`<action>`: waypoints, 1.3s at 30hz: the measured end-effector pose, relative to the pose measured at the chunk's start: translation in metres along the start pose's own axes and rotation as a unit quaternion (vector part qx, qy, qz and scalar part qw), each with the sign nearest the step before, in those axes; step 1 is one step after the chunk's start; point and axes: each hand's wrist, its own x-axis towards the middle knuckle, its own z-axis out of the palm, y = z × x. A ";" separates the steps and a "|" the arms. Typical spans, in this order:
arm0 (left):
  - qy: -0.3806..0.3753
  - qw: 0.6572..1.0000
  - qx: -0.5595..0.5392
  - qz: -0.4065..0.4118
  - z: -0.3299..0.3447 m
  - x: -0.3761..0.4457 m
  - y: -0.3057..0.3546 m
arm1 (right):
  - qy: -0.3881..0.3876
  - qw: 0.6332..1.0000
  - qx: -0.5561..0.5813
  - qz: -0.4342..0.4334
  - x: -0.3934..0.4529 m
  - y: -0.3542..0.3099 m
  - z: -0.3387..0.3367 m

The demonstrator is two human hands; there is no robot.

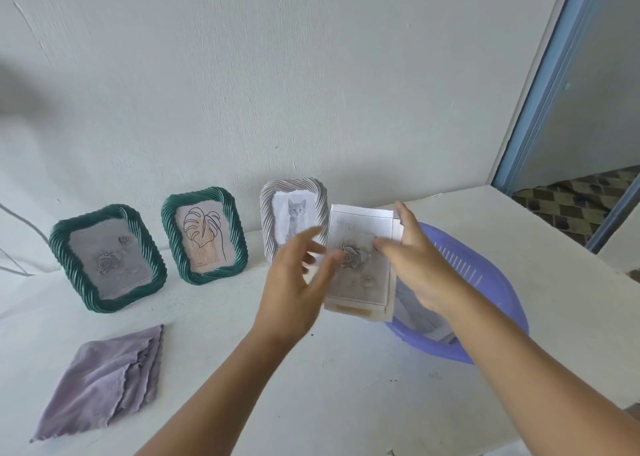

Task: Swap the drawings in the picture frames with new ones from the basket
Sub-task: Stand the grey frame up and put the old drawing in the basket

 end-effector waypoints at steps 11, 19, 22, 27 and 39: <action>-0.170 0.967 -0.151 -0.114 0.013 0.028 0.013 | -0.086 0.996 -0.003 -0.004 -0.002 -0.008 -0.002; -0.037 0.973 -0.191 -0.126 0.020 0.033 0.009 | -0.058 0.998 0.030 0.000 -0.009 0.005 -0.004; -0.050 0.981 -0.127 -0.135 0.025 0.033 0.008 | -0.037 0.999 0.015 -0.009 -0.006 0.007 -0.010; -0.099 0.966 0.027 -0.239 0.031 0.037 -0.012 | -0.013 0.986 -0.163 -0.011 0.004 0.014 -0.053; -0.186 0.948 -0.091 -0.241 0.046 0.044 -0.026 | -0.123 0.926 -0.351 0.065 0.015 0.038 -0.070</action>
